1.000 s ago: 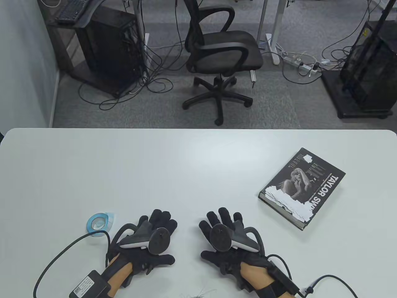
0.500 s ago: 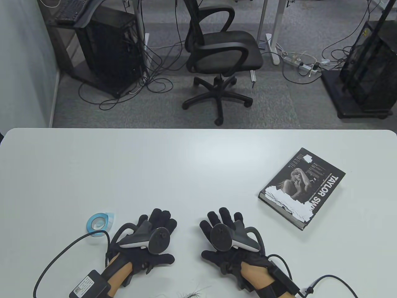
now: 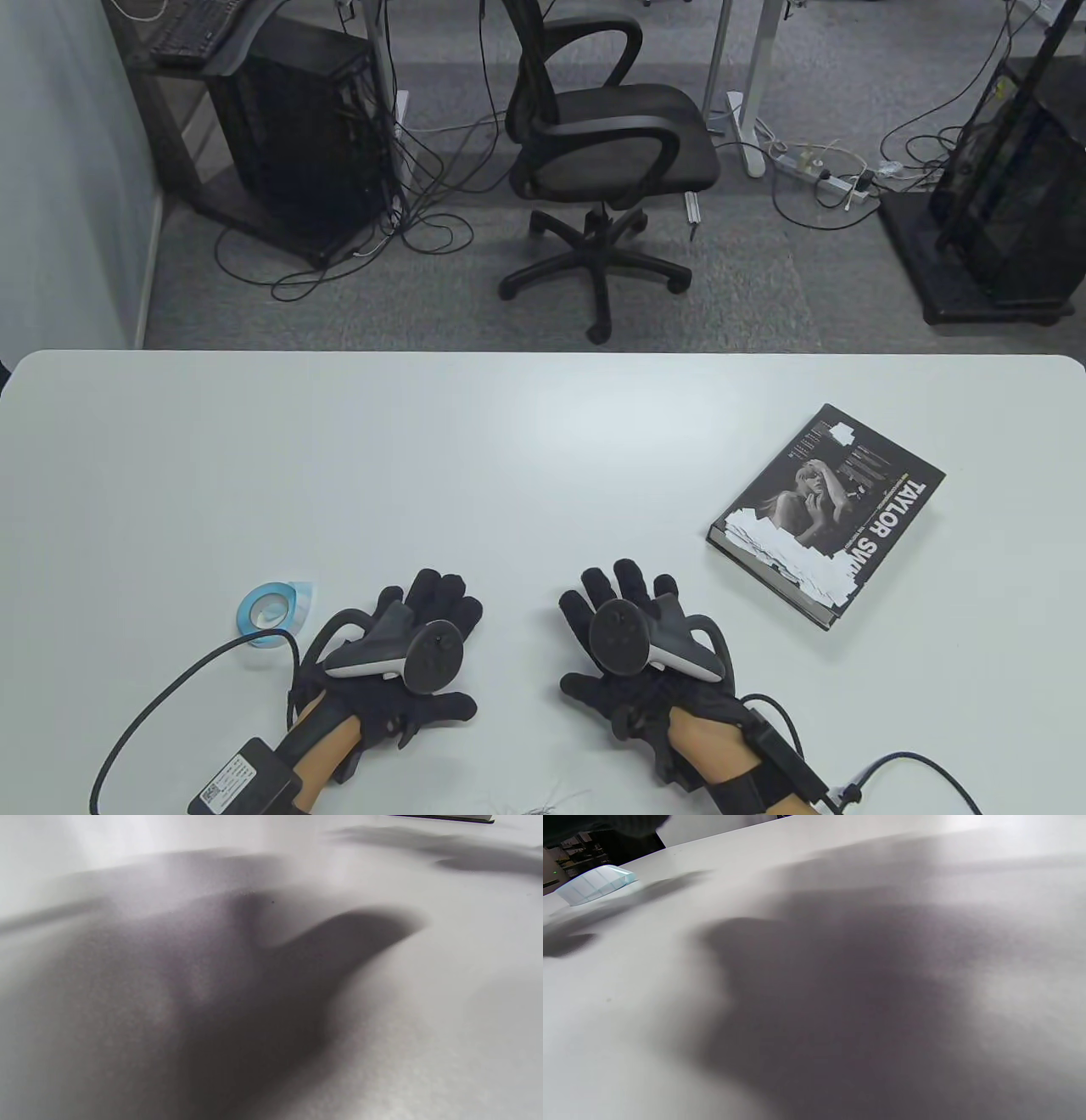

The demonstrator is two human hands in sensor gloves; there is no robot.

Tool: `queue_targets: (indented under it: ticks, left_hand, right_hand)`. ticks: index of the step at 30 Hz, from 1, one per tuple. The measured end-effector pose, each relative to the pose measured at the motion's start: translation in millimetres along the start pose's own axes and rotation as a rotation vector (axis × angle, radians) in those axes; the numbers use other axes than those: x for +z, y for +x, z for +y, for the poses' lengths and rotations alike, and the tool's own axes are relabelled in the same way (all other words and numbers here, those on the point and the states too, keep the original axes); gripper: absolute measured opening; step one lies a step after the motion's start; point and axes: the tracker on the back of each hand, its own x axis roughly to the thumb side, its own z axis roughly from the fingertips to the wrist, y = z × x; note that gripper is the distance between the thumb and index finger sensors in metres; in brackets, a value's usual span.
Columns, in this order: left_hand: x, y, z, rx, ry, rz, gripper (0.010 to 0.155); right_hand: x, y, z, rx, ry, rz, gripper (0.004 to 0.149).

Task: Tear off one label from label roll

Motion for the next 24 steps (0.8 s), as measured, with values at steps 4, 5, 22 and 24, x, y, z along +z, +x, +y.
queue_targets:
  ticks: [4, 5, 22, 24]
  left_hand:
    - [0, -1, 0, 0.001, -0.002, 0.005, 0.101]
    - [0, -1, 0, 0.001, -0.002, 0.006, 0.101]
    - [0, 0, 0, 0.003, -0.007, 0.002, 0.101]
    - [0, 0, 0, 0.003, -0.005, 0.003, 0.101]
  right_hand:
    - [-1, -10, -5, -0.025, -0.018, 0.027, 0.082]
    - [-1, -15, -8, -0.036, -0.027, 0.040, 0.082]
    - [25, -171, -50, -0.254, -0.318, 0.537, 0.084]
    - [30, -187, -47, -0.316, -0.356, 0.573, 0.084]
